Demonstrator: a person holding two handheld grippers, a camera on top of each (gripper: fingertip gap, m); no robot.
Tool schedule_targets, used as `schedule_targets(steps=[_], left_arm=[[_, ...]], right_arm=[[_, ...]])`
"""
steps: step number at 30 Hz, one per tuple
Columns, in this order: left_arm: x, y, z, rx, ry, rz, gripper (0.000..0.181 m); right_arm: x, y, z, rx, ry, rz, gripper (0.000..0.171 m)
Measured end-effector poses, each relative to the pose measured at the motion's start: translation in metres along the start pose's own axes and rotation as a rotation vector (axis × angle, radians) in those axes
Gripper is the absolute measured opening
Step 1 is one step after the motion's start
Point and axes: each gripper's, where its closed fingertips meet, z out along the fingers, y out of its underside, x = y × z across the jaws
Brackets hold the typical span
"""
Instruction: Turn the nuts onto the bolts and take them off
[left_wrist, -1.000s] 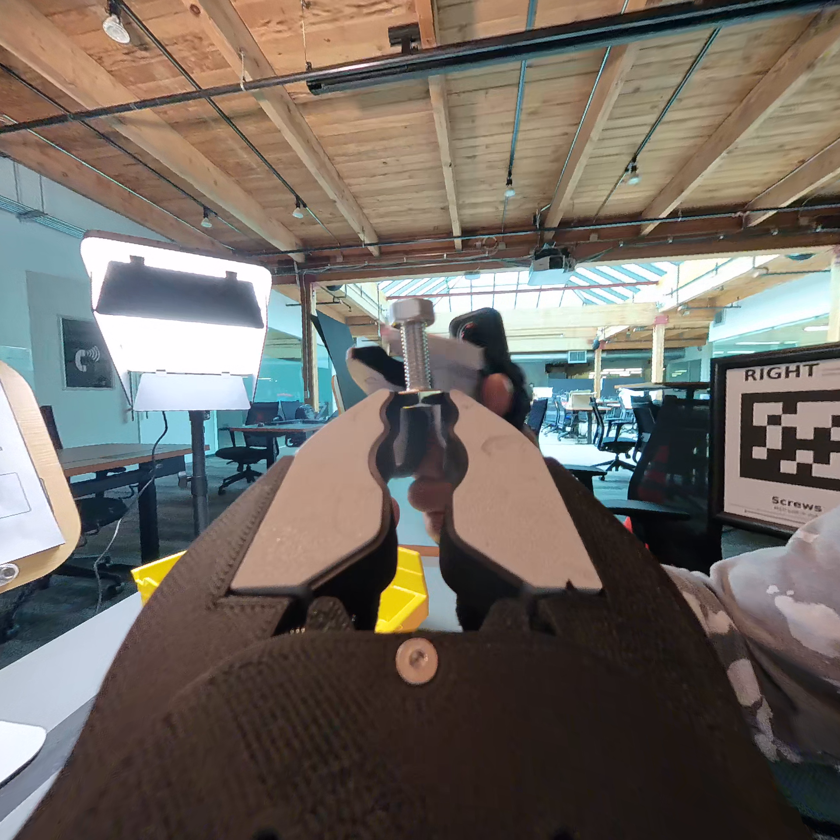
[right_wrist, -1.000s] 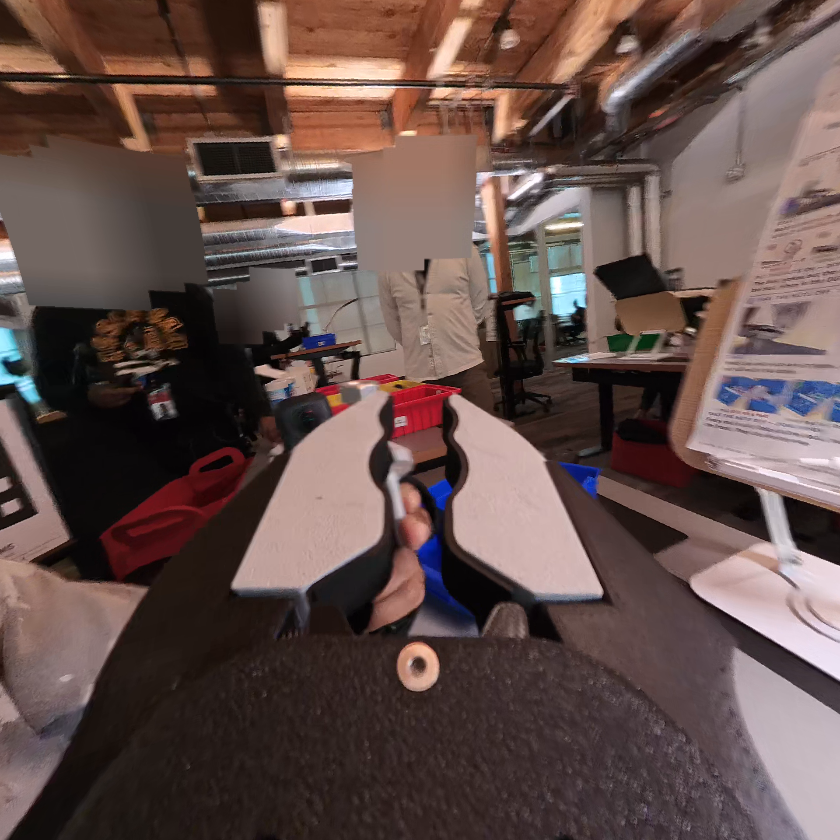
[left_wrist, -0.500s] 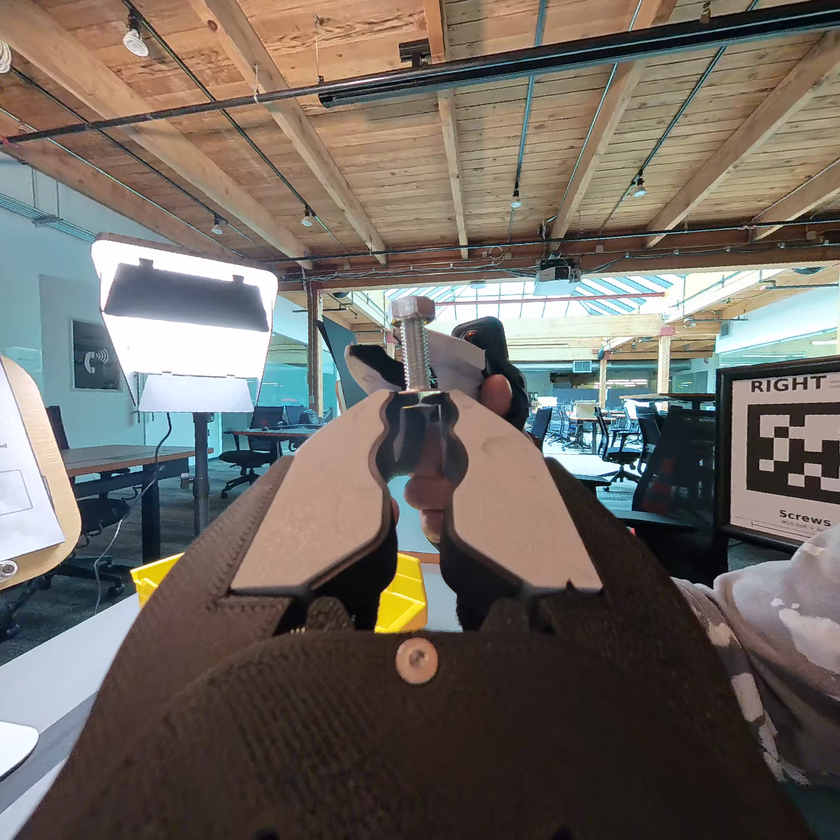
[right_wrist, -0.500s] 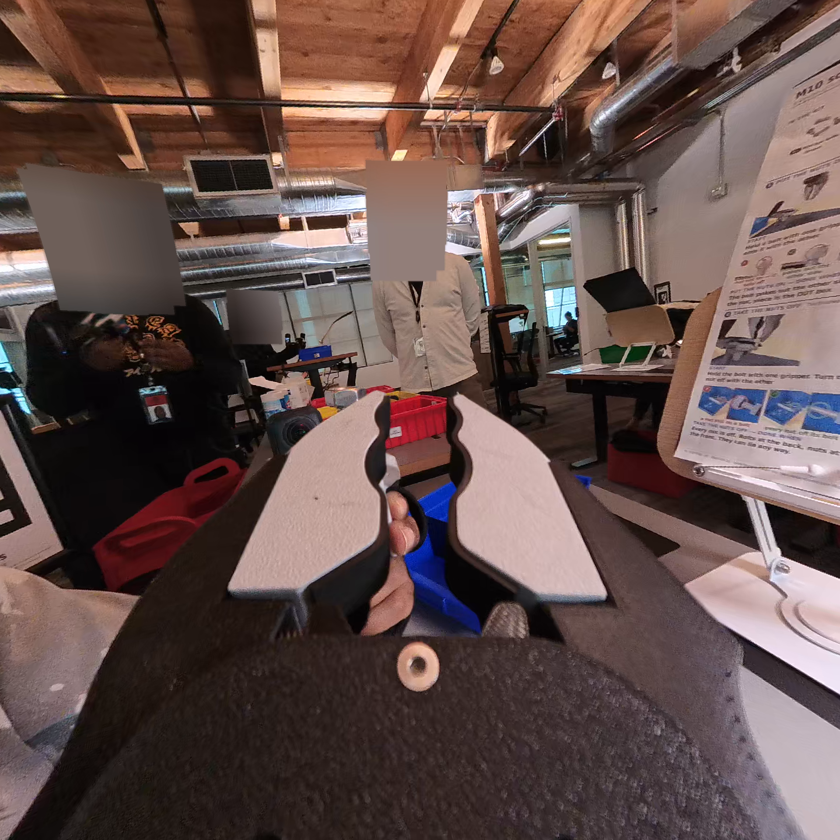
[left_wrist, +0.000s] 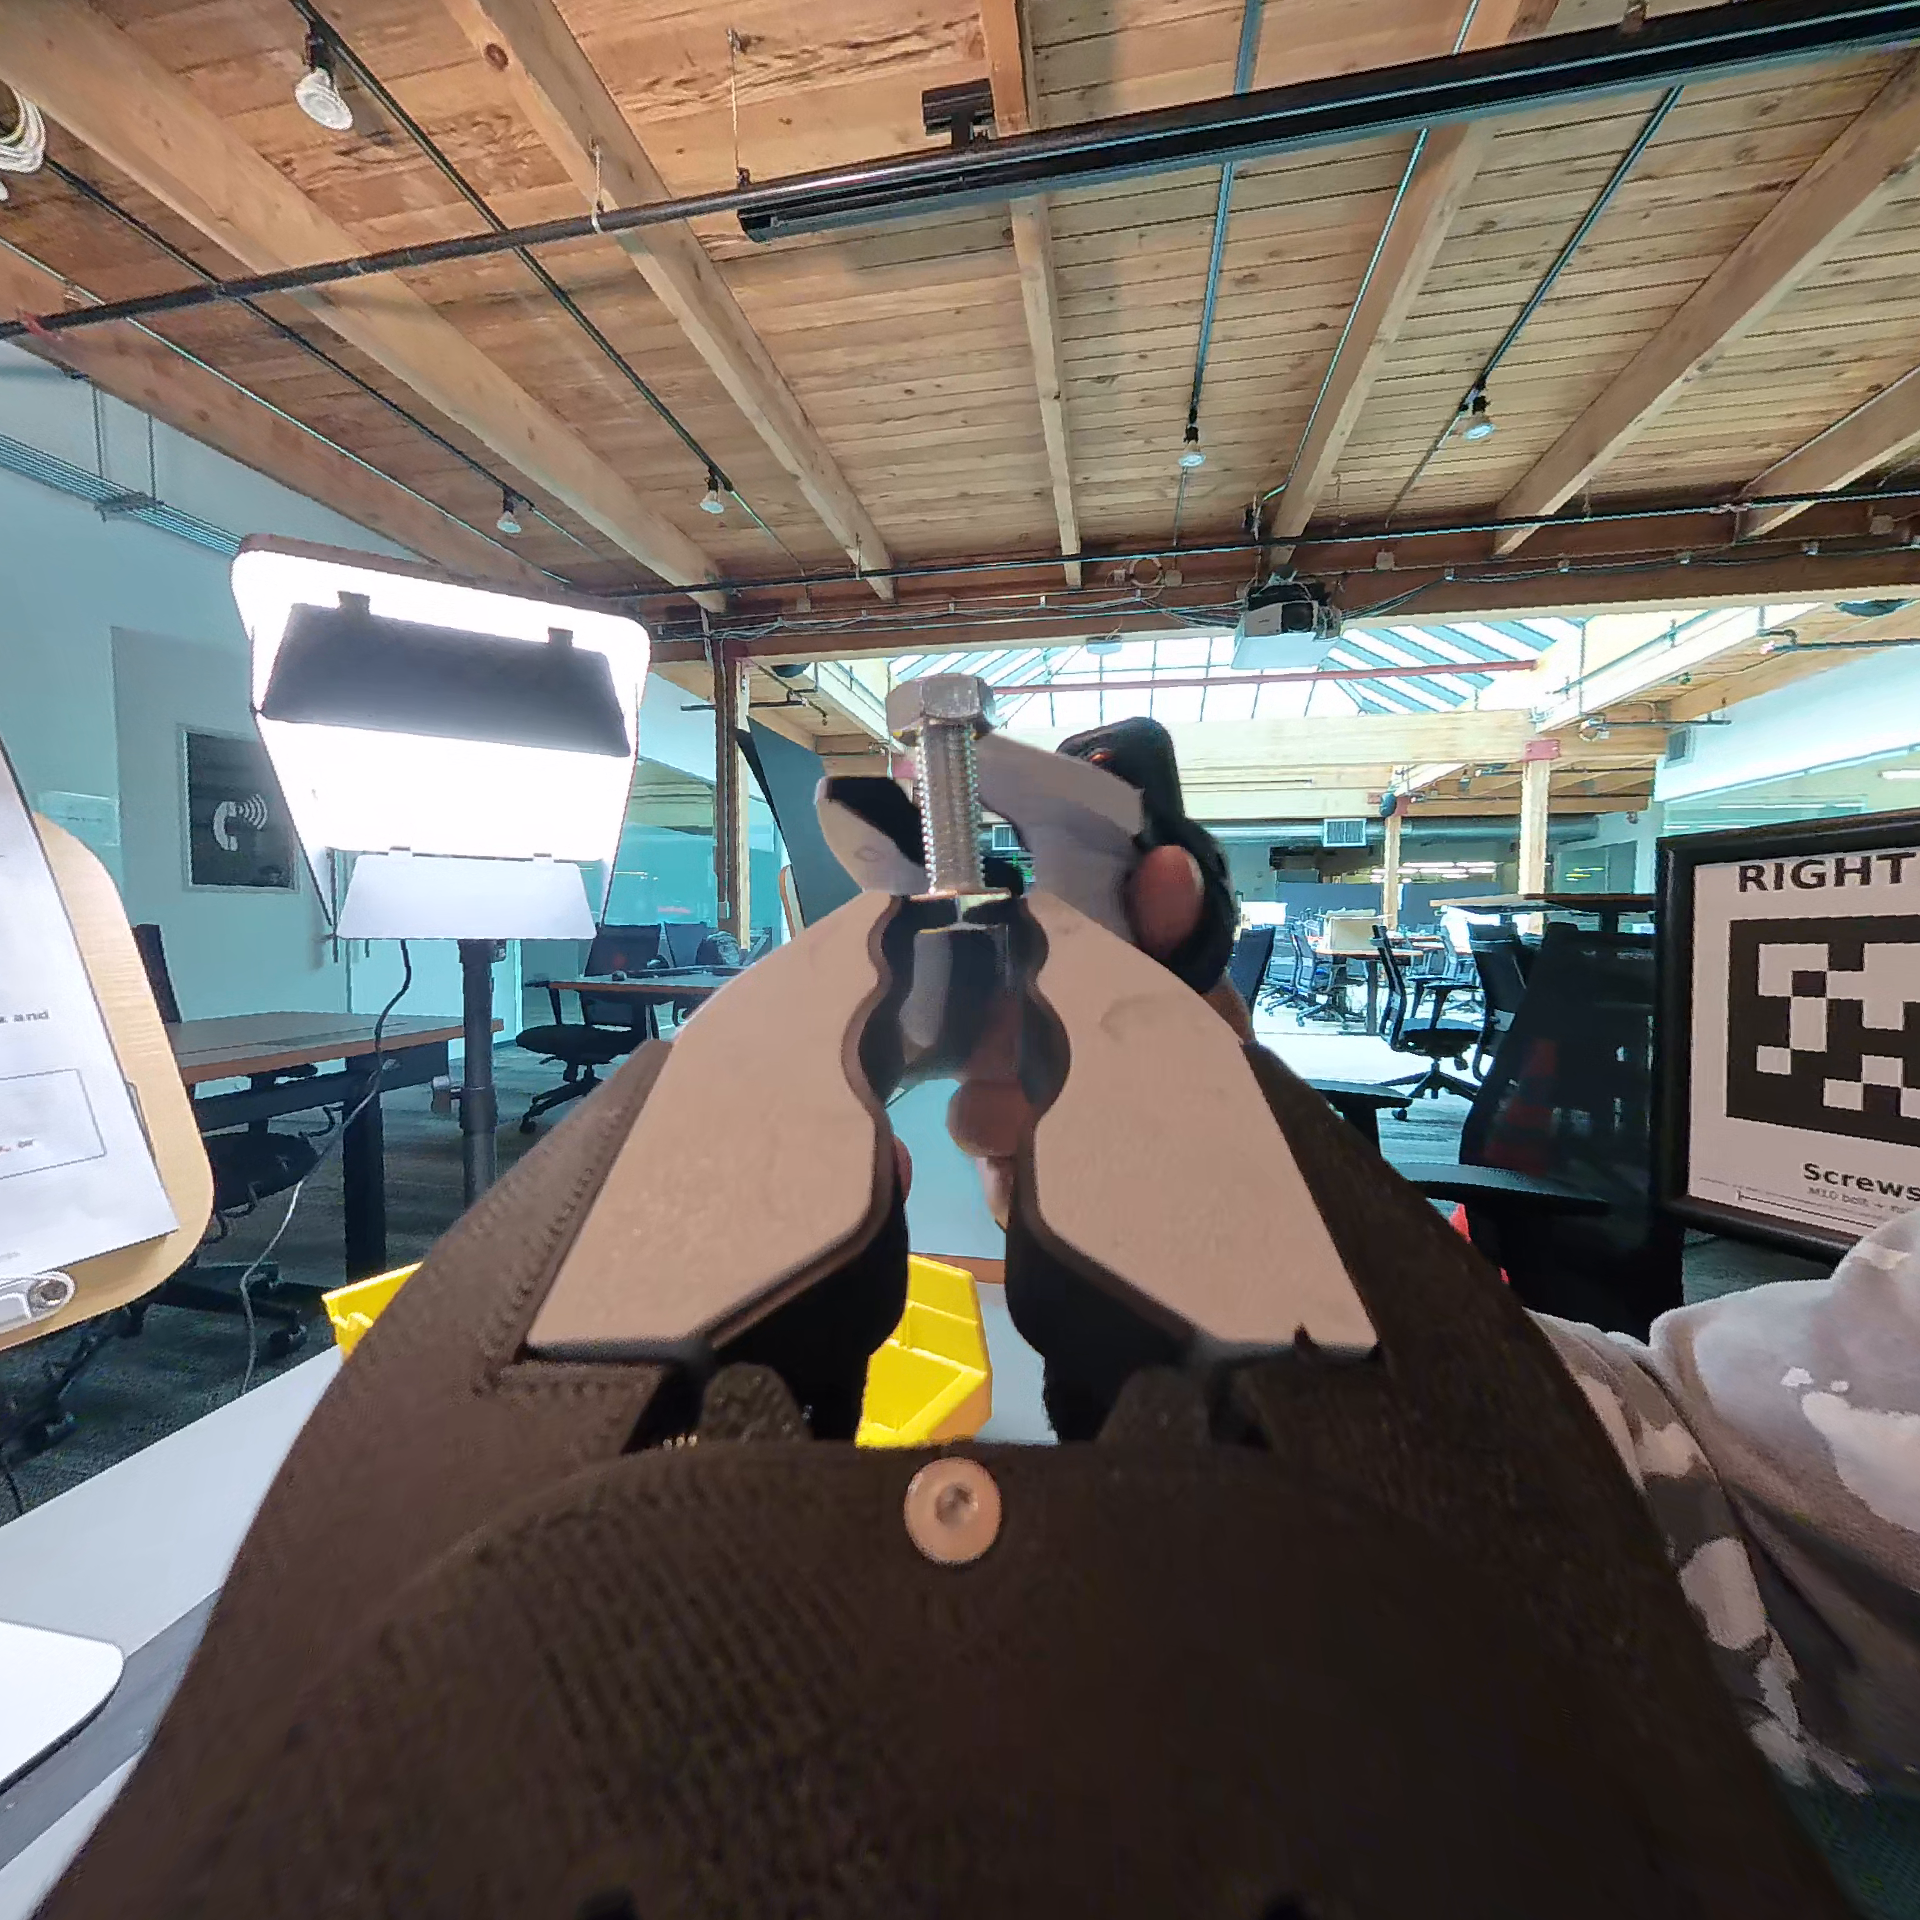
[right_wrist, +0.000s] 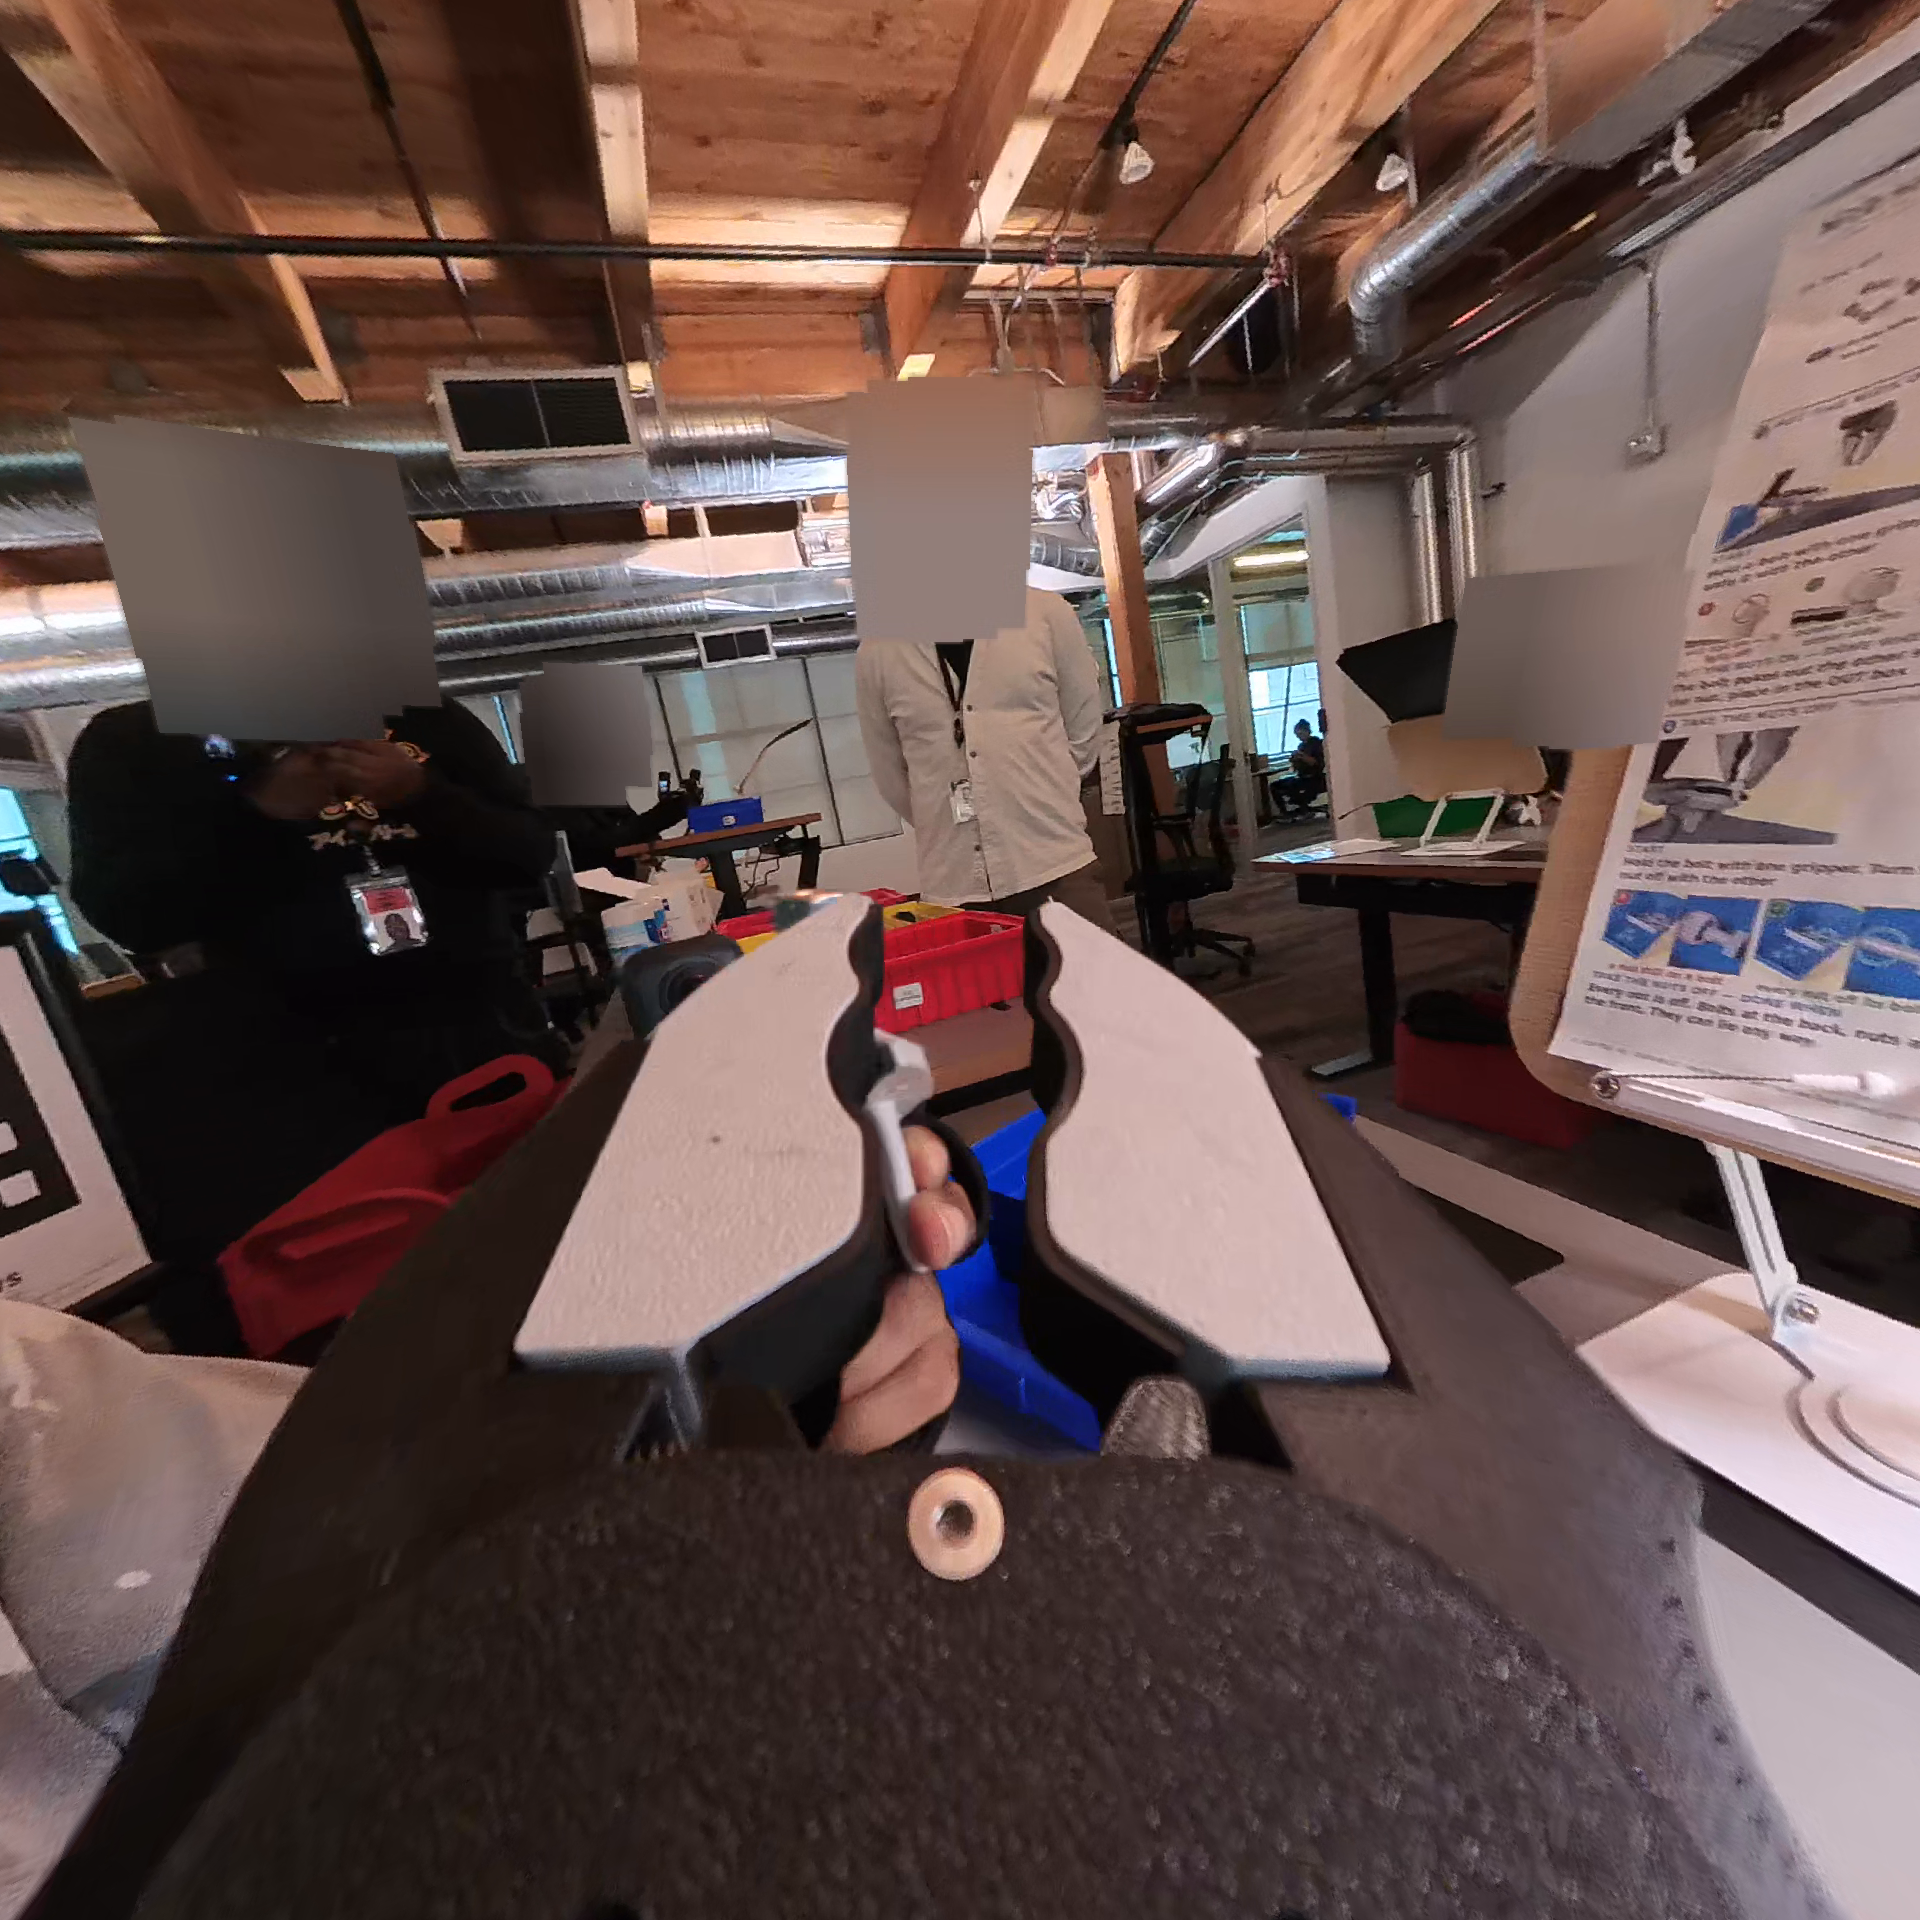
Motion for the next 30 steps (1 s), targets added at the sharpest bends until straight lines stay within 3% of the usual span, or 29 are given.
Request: schedule_targets(steps=[4, 6, 8, 19, 26, 30], left_arm=[[0.000, 0.006, 0.001, -0.019, -0.003, 0.005, 0.018], [0.001, 0.005, 0.002, -0.015, -0.002, -0.001, 0.018], [0.002, 0.003, 0.001, -0.007, 0.006, -0.002, 0.018], [0.001, 0.006, 0.002, -0.021, 0.003, 0.008, 0.018], [0.002, 0.003, 0.001, -0.006, 0.011, 0.005, 0.018], [0.002, 0.005, 0.001, -0.011, 0.008, 0.004, 0.018]], right_arm=[[-0.020, 0.009, 0.008, -0.038, -0.067, -0.038, 0.036], [-0.016, 0.010, 0.008, -0.042, -0.045, -0.053, 0.036], [-0.003, 0.005, 0.004, -0.016, 0.002, -0.021, 0.022], [-0.022, 0.007, 0.008, -0.034, -0.067, -0.046, 0.035], [0.000, -0.001, 0.000, 0.006, 0.020, -0.019, 0.020], [-0.007, -0.003, 0.001, 0.007, -0.012, -0.027, 0.026]])
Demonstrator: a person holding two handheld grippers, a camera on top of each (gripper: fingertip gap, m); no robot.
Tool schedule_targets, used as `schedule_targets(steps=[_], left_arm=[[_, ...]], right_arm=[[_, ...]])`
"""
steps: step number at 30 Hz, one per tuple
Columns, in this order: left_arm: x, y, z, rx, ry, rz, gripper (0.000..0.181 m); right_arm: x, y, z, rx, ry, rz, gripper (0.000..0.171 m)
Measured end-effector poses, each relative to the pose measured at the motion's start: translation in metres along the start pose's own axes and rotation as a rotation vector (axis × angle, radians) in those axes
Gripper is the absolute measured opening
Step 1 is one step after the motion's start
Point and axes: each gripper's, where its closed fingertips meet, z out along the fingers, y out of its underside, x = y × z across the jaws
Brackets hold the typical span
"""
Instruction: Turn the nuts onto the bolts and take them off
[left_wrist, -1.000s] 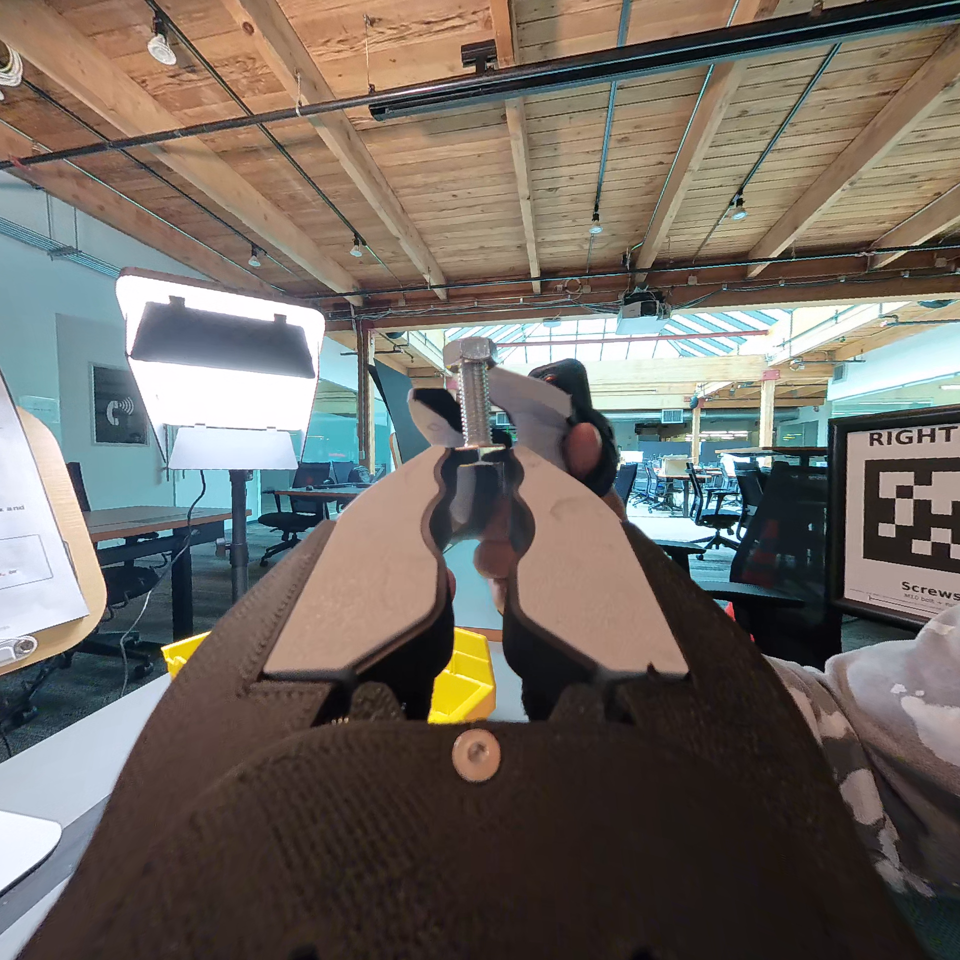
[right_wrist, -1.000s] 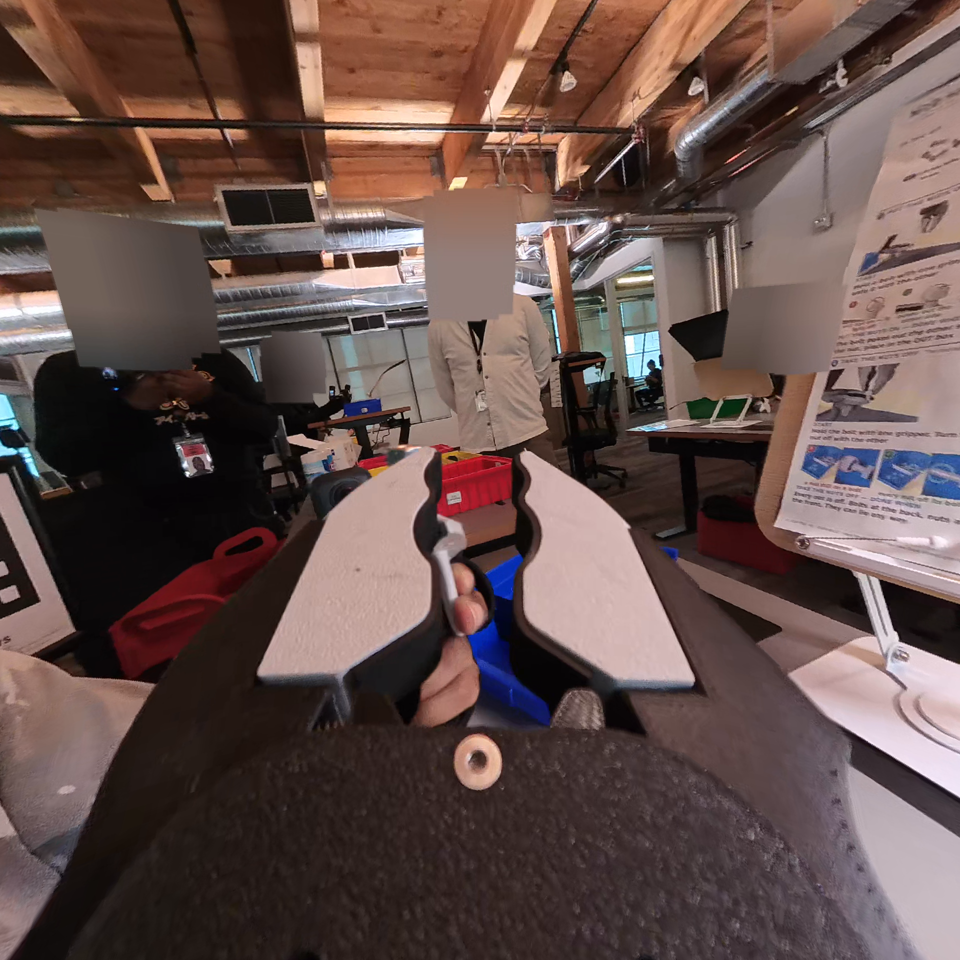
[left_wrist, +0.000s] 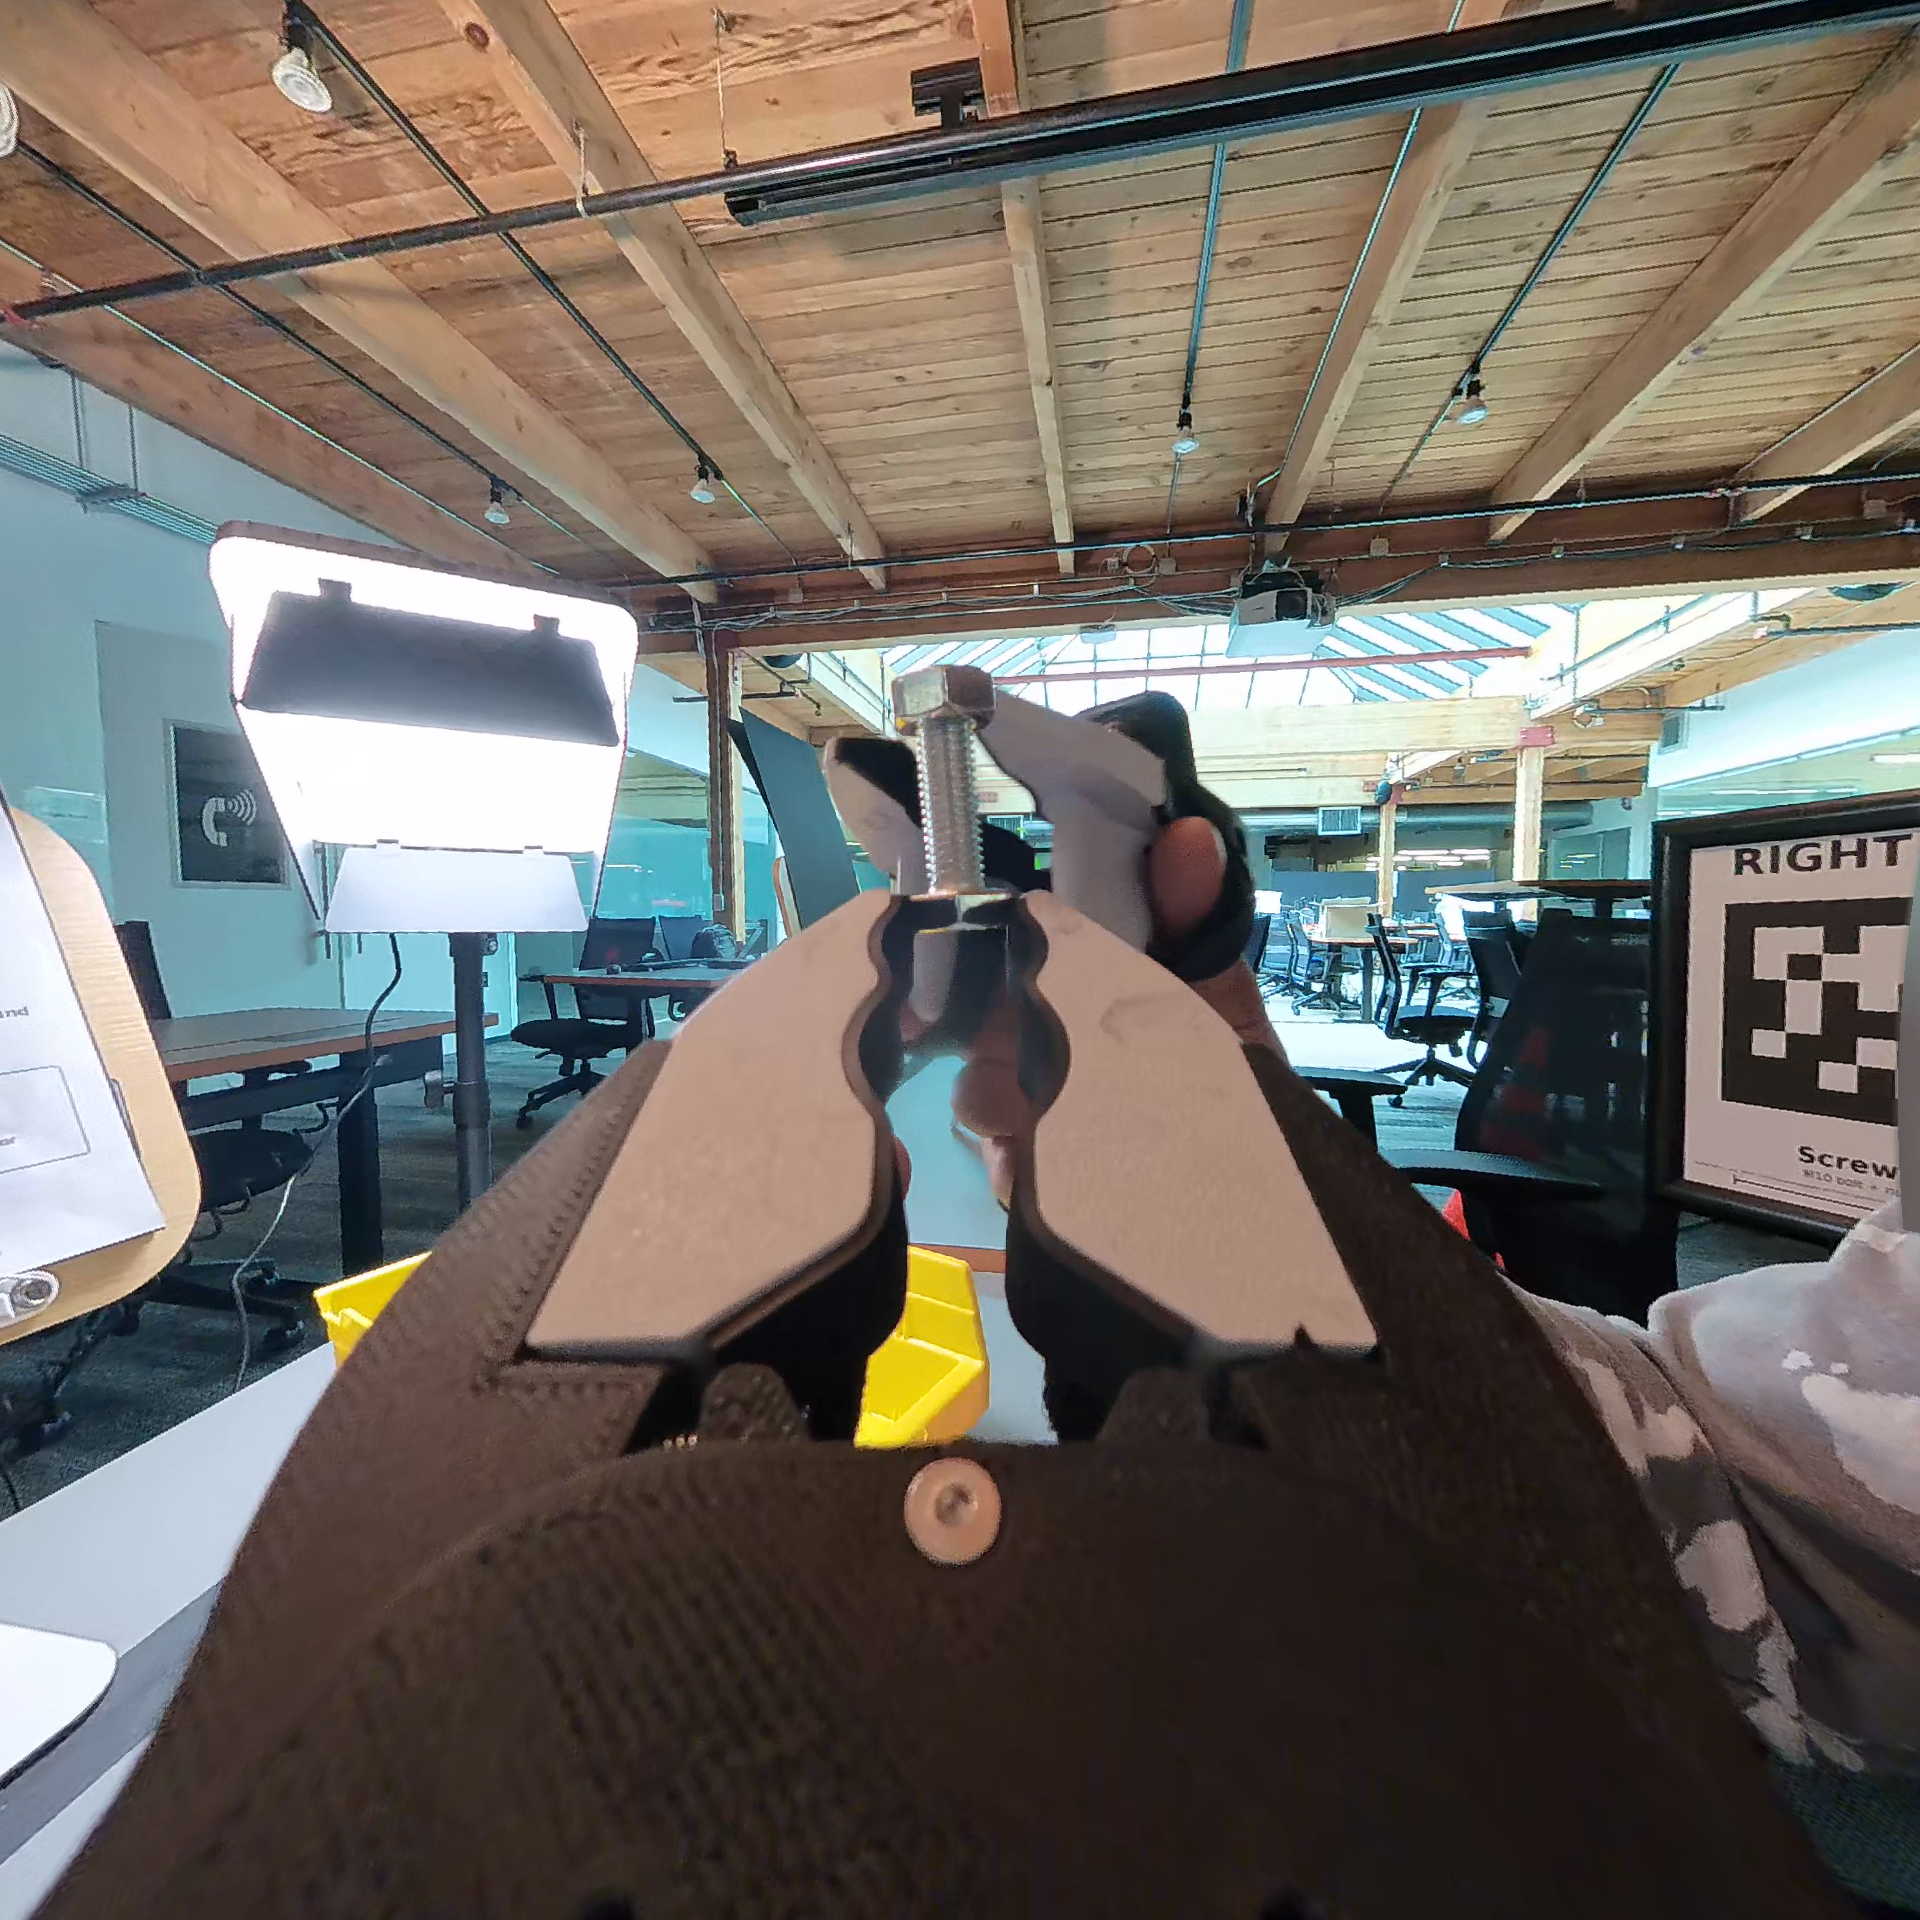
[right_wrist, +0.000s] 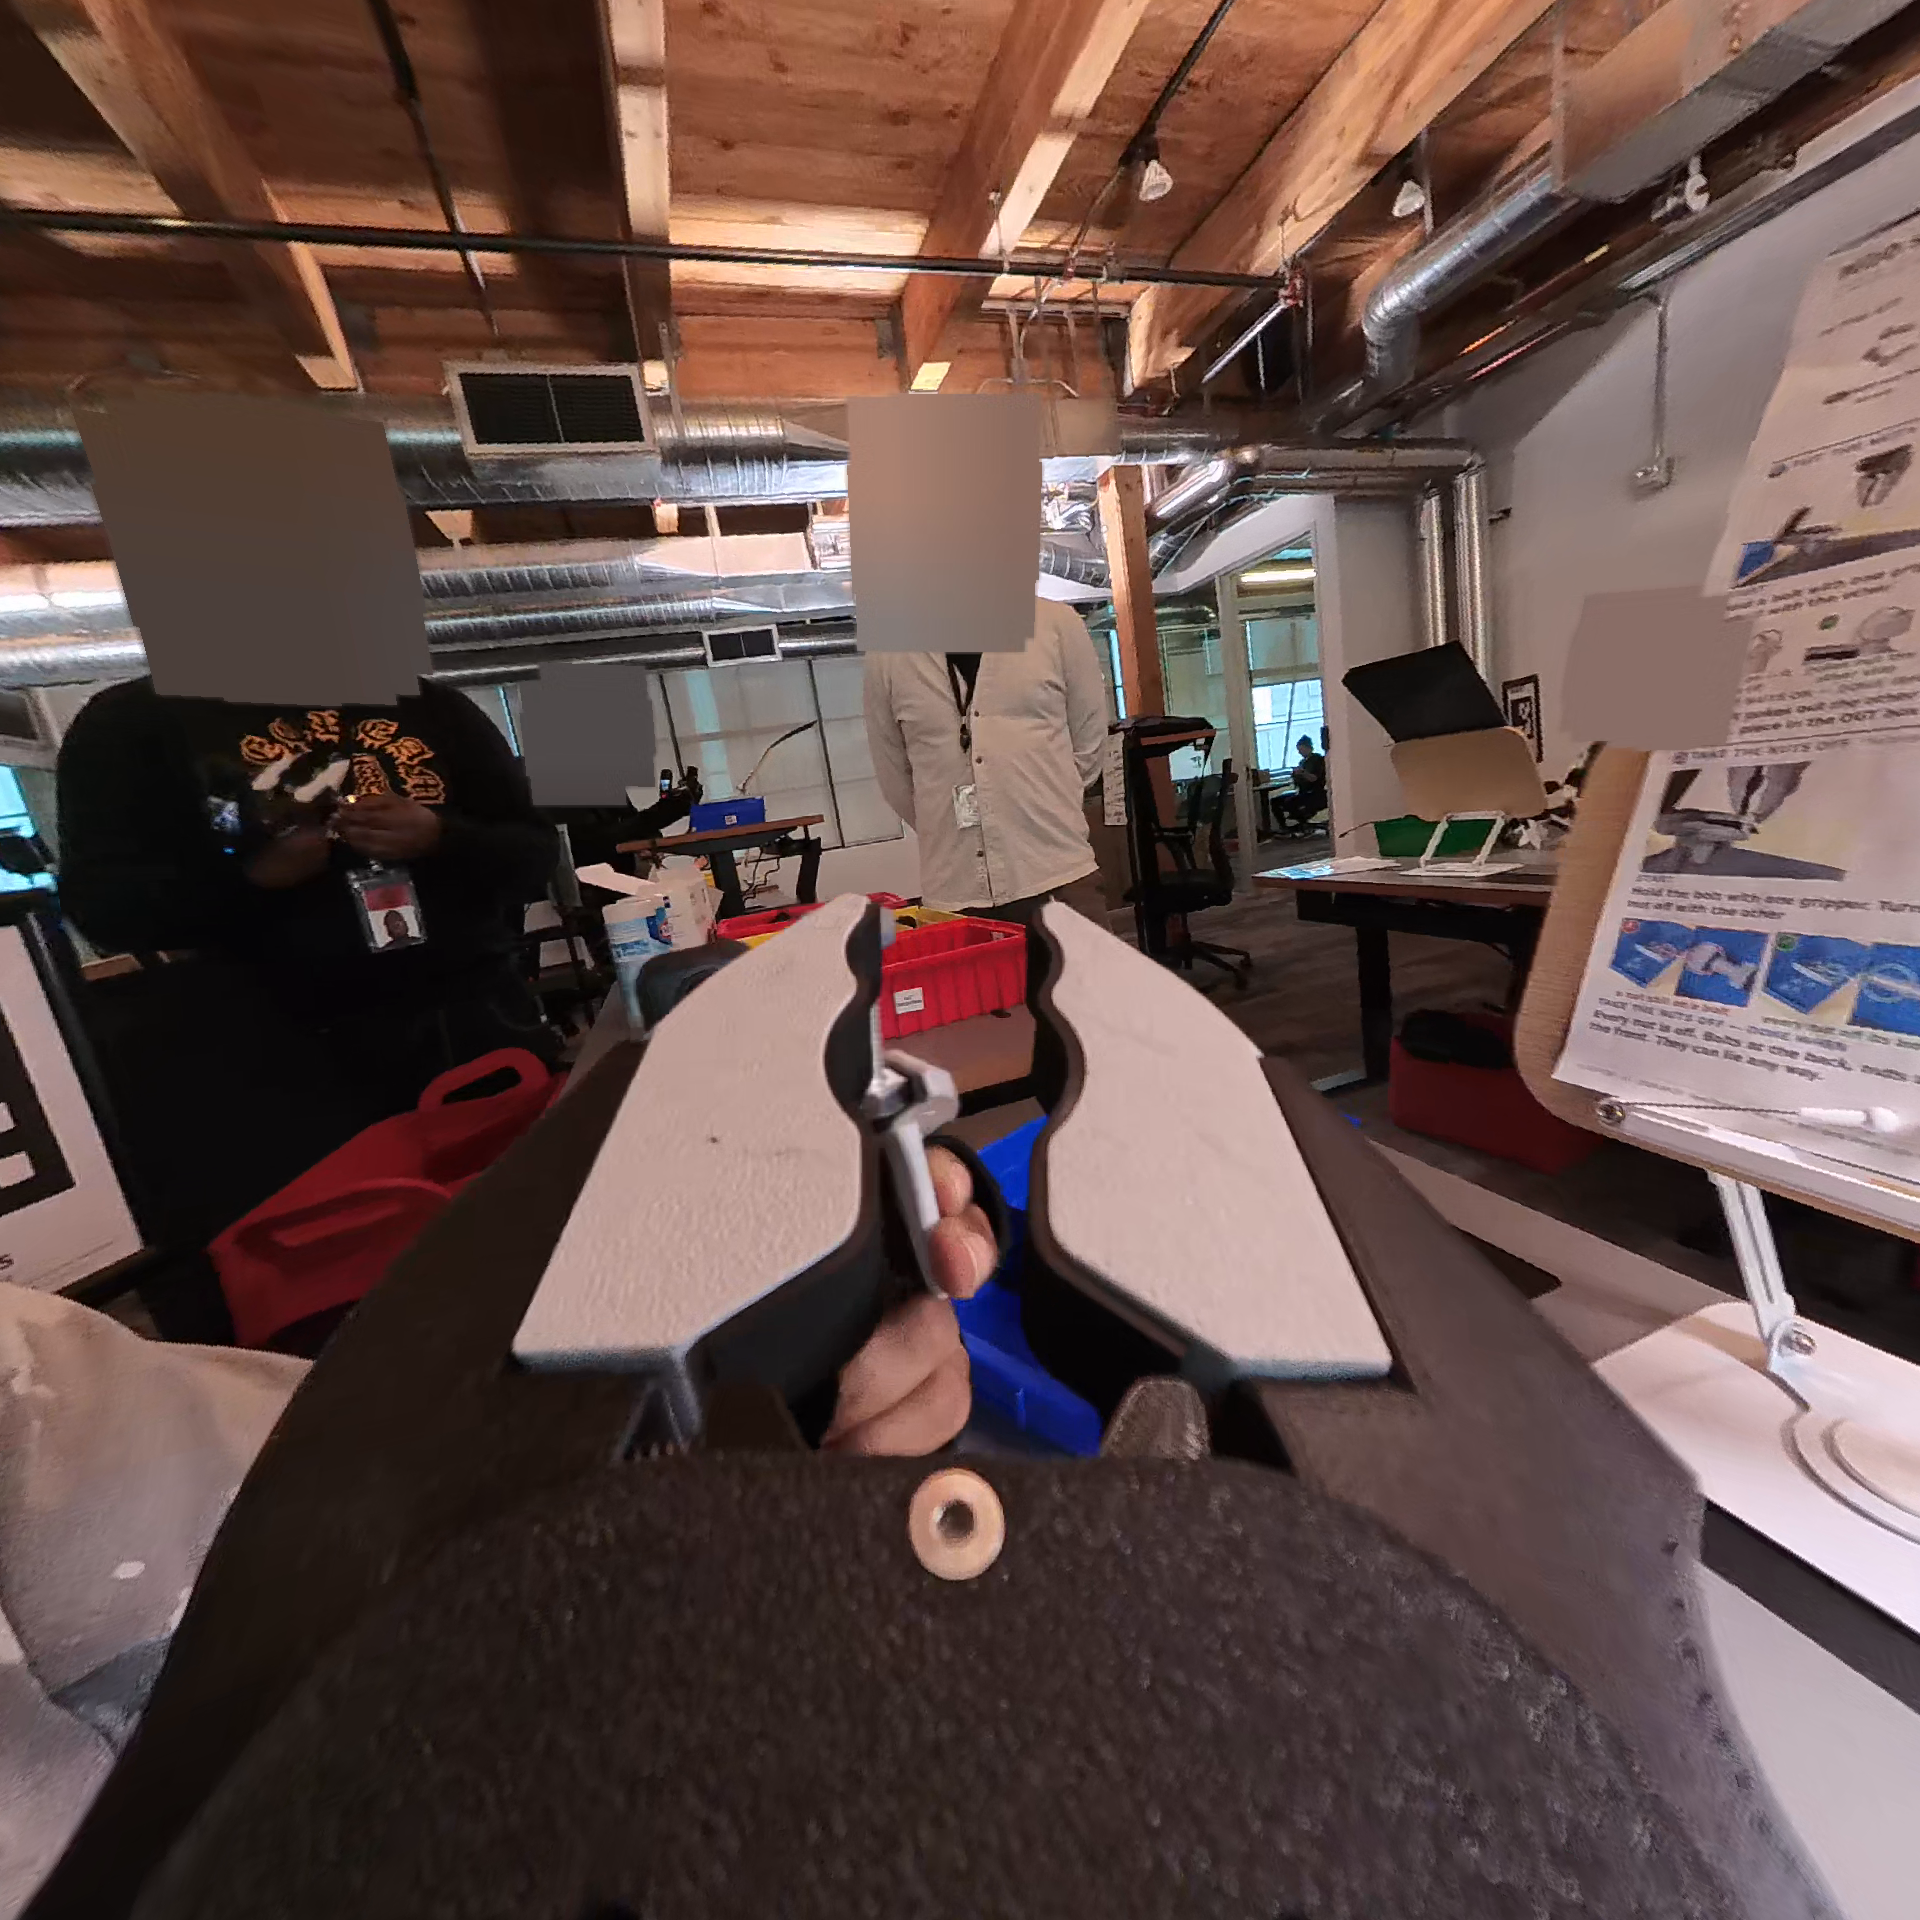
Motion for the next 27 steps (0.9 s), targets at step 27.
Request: schedule_targets(steps=[27], left_arm=[[0.000, 0.014, 0.003, -0.060, 0.003, 0.022, 0.018]], right_arm=[[-0.015, 0.019, 0.005, -0.121, -0.084, -0.061, 0.017]])
